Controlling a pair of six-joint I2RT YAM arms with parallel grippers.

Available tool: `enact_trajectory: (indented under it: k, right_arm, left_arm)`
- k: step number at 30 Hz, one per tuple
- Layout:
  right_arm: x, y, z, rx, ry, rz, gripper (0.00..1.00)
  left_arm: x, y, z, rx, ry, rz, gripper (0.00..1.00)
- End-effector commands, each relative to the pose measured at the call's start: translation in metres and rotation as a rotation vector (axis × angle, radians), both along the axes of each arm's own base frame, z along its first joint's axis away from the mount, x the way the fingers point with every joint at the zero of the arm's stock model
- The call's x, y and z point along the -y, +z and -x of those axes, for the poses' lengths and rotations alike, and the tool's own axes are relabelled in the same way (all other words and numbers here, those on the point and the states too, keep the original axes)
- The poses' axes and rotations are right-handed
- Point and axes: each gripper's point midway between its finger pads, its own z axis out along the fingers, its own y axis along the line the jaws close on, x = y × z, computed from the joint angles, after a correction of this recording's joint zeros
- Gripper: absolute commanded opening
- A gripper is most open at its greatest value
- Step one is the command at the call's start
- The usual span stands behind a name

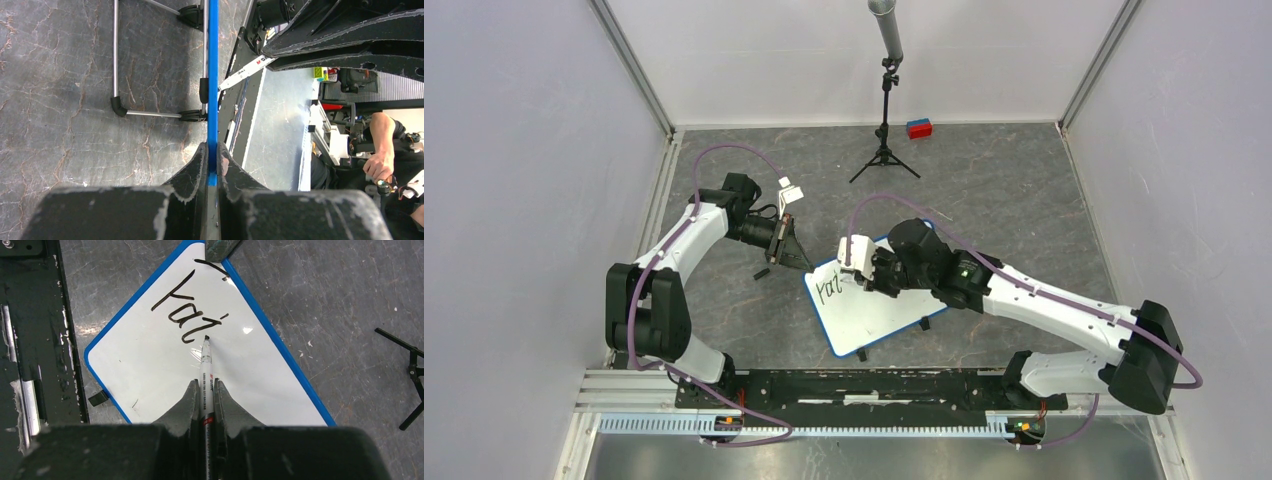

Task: Write a sentence on the whiteboard

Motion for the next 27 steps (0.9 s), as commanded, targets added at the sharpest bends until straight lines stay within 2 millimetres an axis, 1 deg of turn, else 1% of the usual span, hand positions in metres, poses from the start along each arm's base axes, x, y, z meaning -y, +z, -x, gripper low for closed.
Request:
enact_trajectory:
  k: [1, 9, 13, 21, 27]
  right_arm:
    - [-0.002, 0.003, -0.008, 0.025, -0.023, -0.016, 0.00]
    - [0.011, 0.003, -0.015, 0.036, -0.056, 0.005, 0.00]
    - [0.014, 0.008, -0.017, 0.041, -0.062, -0.002, 0.00]
    - [0.004, 0.027, -0.011, 0.029, -0.022, -0.065, 0.00]
    - [-0.005, 0.038, -0.015, 0.041, -0.016, -0.091, 0.00]
  left_arm:
    - [0.001, -0.003, 0.005, 0.044, -0.030, 0.007, 0.03]
    - [0.001, -0.004, 0.004, 0.044, -0.031, 0.005, 0.03]
    - [0.001, -0.004, 0.004, 0.041, -0.030, 0.004, 0.02]
    - [0.001, -0.003, 0.004, 0.047, -0.030, 0.006, 0.02]
    - [0.001, -0.004, 0.005, 0.047, -0.032, 0.007, 0.02]
